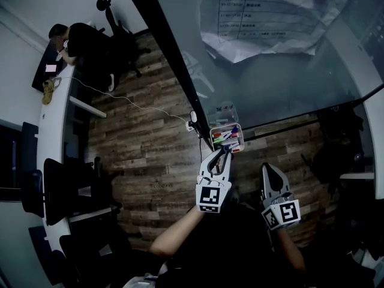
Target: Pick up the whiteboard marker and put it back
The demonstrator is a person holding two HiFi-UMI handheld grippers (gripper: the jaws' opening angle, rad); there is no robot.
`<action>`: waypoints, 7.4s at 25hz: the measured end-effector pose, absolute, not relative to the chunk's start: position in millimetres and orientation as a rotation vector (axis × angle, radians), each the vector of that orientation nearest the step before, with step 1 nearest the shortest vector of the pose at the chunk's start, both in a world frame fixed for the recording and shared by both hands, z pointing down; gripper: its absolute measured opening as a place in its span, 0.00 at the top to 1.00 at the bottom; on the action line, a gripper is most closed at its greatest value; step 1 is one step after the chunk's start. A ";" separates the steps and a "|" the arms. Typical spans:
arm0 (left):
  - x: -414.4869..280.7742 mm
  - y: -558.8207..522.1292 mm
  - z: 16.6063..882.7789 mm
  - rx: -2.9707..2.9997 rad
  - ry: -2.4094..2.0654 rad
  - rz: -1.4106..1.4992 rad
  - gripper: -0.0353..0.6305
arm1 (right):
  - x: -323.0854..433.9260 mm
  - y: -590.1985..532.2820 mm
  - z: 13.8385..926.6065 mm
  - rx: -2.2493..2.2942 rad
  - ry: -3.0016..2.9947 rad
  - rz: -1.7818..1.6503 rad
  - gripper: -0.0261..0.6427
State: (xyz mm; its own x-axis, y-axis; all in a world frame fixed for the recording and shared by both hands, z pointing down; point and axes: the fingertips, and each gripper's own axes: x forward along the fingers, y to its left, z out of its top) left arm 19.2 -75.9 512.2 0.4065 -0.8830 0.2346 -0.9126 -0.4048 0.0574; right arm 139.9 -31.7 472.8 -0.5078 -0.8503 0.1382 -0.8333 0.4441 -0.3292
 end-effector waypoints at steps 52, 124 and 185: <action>-71.9 23.3 432.7 2.443 -1.732 0.115 0.84 | 41.1 11.9 440.0 -1.323 2.778 -0.429 0.94; -29.5 -72.3 485.8 2.579 -1.410 0.095 0.84 | 63.5 -58.2 471.7 -1.534 2.675 -0.489 0.94; -31.8 -104.1 540.7 2.423 -1.355 0.138 0.84 | 51.2 -93.9 490.1 -1.471 2.723 -0.603 0.94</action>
State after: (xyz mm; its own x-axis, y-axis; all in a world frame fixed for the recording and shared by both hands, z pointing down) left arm -31.8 -104.1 540.7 0.5355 -0.8047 0.2565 -0.8398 -0.4753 0.2622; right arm 51.2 -93.9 490.1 -0.5644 -0.8037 0.1885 -0.8081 0.4914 -0.3249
